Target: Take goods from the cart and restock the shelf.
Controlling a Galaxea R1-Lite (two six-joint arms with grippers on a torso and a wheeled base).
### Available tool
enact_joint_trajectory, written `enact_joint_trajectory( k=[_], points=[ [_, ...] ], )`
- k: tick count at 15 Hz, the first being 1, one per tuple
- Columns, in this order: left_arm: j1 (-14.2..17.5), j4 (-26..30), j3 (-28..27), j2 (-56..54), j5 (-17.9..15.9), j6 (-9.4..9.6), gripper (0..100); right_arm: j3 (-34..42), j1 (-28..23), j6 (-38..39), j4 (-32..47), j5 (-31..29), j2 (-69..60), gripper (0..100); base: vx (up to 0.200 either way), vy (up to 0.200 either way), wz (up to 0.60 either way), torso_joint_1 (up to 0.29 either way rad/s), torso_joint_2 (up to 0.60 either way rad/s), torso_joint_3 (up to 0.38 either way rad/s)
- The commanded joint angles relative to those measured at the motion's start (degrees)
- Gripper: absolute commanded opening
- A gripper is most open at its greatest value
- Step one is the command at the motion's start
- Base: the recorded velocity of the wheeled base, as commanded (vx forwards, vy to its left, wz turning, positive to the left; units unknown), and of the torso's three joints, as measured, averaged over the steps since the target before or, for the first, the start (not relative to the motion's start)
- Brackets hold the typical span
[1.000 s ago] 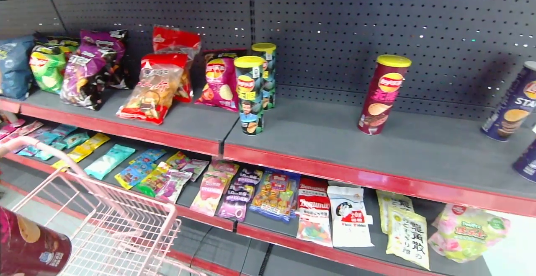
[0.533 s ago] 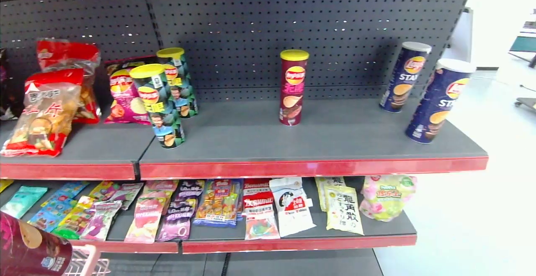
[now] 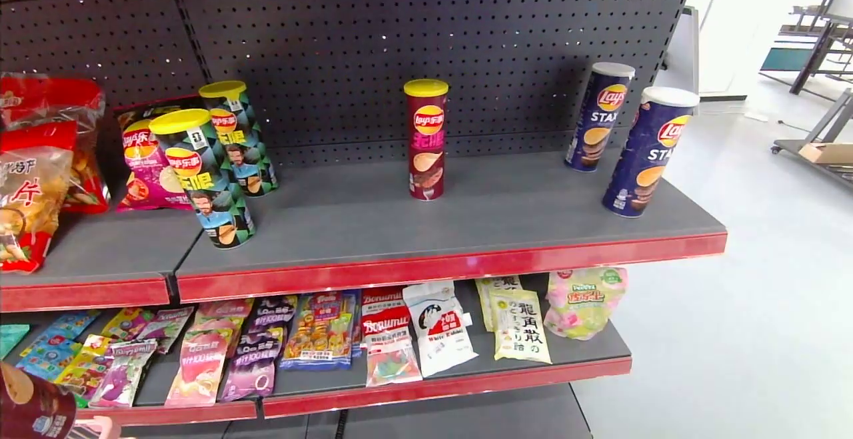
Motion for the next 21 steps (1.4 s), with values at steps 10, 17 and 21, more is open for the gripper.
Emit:
enact_joint_trajectory(
  k=[10,17,21],
  points=[
    [0.0,0.0,0.0,-1.3,-0.4,1.7,0,0.0,0.0,-0.2,0.0,0.1,0.1,100,0.12,0.0,0.0,0.0,0.0,0.001],
    [-5.5,13.3,-6.1,-6.9,-7.2,-6.82,0,-6.1,0.9,-0.7,-0.8,7.6,3.2,100,0.0,0.0,0.0,0.0,0.0,0.0],
    [-6.9,13.4,-6.8,-3.4,-7.3,-12.18,0,-29.5,5.6,1.8,-0.7,14.1,29.4,100,0.0,0.0,0.0,0.0,0.0,0.0]
  ],
)
